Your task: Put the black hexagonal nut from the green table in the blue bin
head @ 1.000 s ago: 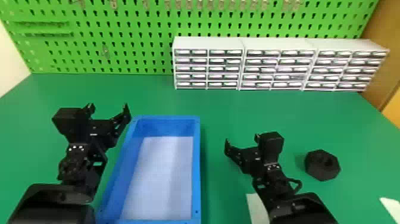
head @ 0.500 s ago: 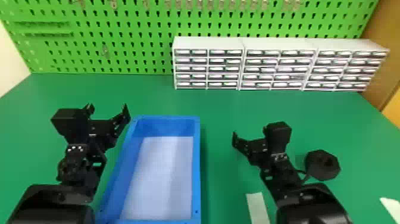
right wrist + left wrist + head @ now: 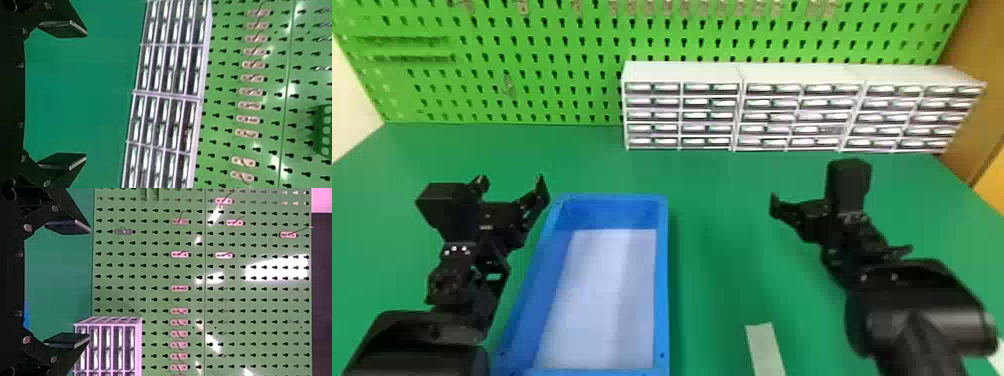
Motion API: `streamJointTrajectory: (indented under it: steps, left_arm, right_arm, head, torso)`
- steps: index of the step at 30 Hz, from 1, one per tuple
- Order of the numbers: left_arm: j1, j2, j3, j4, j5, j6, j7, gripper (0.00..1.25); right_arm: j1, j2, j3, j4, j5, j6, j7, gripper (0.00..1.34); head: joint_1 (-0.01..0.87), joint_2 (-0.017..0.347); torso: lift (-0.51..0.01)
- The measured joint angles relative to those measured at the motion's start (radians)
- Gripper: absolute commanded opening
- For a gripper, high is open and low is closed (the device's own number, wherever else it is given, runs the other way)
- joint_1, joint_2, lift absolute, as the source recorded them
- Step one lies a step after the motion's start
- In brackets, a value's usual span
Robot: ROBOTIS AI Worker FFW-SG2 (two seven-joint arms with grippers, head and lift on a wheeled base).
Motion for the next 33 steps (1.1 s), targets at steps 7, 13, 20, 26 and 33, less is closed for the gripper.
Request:
streamJointTrajectory:
  steps: [7, 13, 20, 26, 33]
  left_arm:
    - [0.001, 0.000, 0.001, 0.000, 0.000, 0.000, 0.000, 0.95]
    - [0.002, 0.000, 0.004, 0.000, 0.000, 0.000, 0.000, 0.95]
    - [0.005, 0.001, 0.006, 0.000, 0.000, 0.000, -0.001, 0.95]
    - [0.007, 0.002, 0.008, -0.001, -0.001, 0.000, -0.001, 0.95]
    - [0.007, 0.002, 0.010, -0.003, -0.006, 0.000, -0.001, 0.95]
  right_arm:
    - [-0.086, -0.044, -0.032, -0.009, 0.057, 0.162, 0.074, 1.16]
    - [-0.160, -0.089, -0.040, -0.003, 0.118, 0.285, 0.157, 1.16]
    - [-0.230, -0.150, -0.051, 0.028, 0.211, 0.394, 0.296, 1.16]
    - [-0.275, -0.200, -0.040, 0.079, 0.323, 0.461, 0.445, 1.16]
    - [-0.311, -0.250, -0.003, 0.140, 0.432, 0.510, 0.579, 1.16]
  head:
    - [0.686, 0.052]
    - [0.686, 0.052]
    - [0.686, 0.052]
    - [0.686, 0.052]
    - [0.686, 0.052]
  torso:
    - [-0.097]
    - [-0.097]
    - [-0.097]
    - [-0.097]
    - [-0.097]
